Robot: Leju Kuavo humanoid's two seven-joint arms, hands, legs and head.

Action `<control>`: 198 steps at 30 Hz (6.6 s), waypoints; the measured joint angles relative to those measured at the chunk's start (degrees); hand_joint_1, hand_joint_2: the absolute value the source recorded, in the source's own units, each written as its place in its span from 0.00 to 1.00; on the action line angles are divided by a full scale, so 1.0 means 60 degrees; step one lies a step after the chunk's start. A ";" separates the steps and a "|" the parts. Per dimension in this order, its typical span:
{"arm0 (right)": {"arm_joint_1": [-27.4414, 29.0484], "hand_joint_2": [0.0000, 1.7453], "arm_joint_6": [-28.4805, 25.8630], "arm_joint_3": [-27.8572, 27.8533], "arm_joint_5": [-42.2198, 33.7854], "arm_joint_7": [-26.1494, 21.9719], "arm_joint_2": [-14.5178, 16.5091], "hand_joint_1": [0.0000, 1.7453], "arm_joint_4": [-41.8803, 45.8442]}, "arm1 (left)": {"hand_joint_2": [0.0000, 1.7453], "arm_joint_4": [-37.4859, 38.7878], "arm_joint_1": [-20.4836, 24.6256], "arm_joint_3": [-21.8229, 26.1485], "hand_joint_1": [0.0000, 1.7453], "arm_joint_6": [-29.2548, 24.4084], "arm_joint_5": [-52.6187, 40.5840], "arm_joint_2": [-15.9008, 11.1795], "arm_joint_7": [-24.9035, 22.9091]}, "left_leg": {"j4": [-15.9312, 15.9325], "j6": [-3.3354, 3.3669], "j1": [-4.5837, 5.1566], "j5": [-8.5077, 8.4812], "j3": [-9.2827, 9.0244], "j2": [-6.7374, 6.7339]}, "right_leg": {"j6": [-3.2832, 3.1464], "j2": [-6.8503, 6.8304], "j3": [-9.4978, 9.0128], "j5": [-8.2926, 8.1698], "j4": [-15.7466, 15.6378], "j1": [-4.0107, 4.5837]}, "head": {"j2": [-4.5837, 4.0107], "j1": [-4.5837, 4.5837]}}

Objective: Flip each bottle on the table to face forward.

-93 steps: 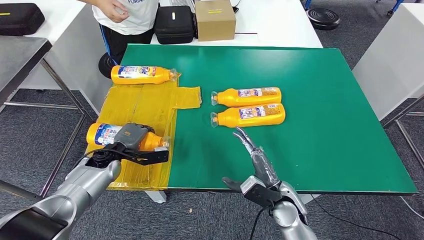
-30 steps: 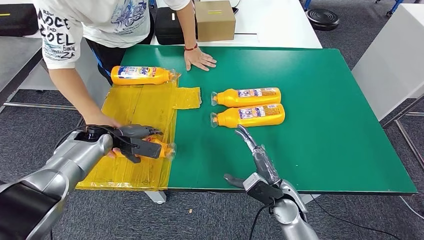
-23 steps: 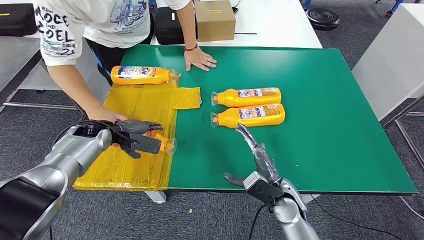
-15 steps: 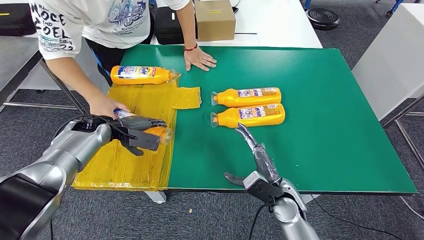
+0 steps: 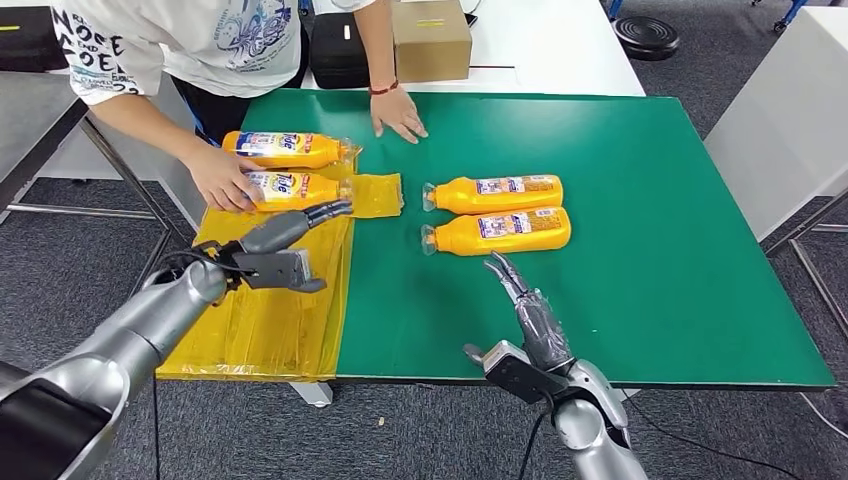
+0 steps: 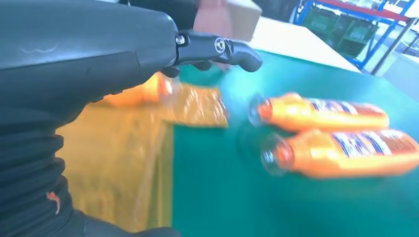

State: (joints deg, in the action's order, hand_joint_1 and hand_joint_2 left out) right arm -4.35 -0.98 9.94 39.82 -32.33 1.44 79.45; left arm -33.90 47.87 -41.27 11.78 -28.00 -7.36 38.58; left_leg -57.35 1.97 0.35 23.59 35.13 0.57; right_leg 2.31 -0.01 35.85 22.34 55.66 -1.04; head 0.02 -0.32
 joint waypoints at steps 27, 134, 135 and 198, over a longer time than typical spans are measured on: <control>-0.3523 1.00 -0.0899 -0.0230 0.2150 0.0732 -0.1894 0.00 -0.4225 | 1.00 -0.1043 -0.3283 0.3227 0.00 -0.4816 0.1784 0.1851 -0.0733 | -0.0005 0.0044 0.0023 -0.0028 0.0055 -0.0005 | 0.0016 0.0001 0.0048 -0.0047 -0.0009 -0.0022 | 0.0000 -0.0023; -0.2439 1.00 0.1051 0.0621 0.1077 0.0651 -0.1746 0.00 -0.3701 | 1.00 -0.2260 -0.4325 0.3712 0.00 -0.3999 0.1043 0.1850 -0.2380 | -0.0003 0.0042 0.0020 -0.0026 0.0053 -0.0002 | 0.0013 -0.0001 0.0047 -0.0044 -0.0011 -0.0022 | 0.0000 -0.0022; -0.2438 1.00 0.1051 0.0626 0.1104 0.0680 -0.1756 0.00 -0.3700 | 1.00 -0.2266 -0.4333 0.3713 0.00 -0.3949 0.1077 0.1850 -0.2381 | -0.0003 0.0042 0.0020 -0.0026 0.0052 -0.0002 | 0.0013 -0.0001 0.0047 -0.0044 -0.0011 -0.0021 | 0.0000 -0.0022; -0.1439 1.00 0.1219 0.1229 0.1238 0.3560 -0.2900 0.00 -0.1195 | 1.00 -0.2390 -0.4638 0.3867 0.00 -0.3572 0.1684 0.1696 -0.2586 | -0.0001 0.0029 0.0019 -0.0014 0.0060 -0.0004 | 0.0012 0.0001 0.0055 -0.0042 -0.0011 -0.0020 | 0.0000 -0.0022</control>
State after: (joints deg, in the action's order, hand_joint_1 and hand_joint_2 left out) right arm -12.99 6.34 17.32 47.24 -10.97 -15.96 72.28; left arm -48.24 20.04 -18.06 -9.65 -17.90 2.81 23.06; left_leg -57.35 2.15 0.47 23.51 35.49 0.54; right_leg 2.38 -0.01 36.18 22.09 55.59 -1.16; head 0.02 -0.45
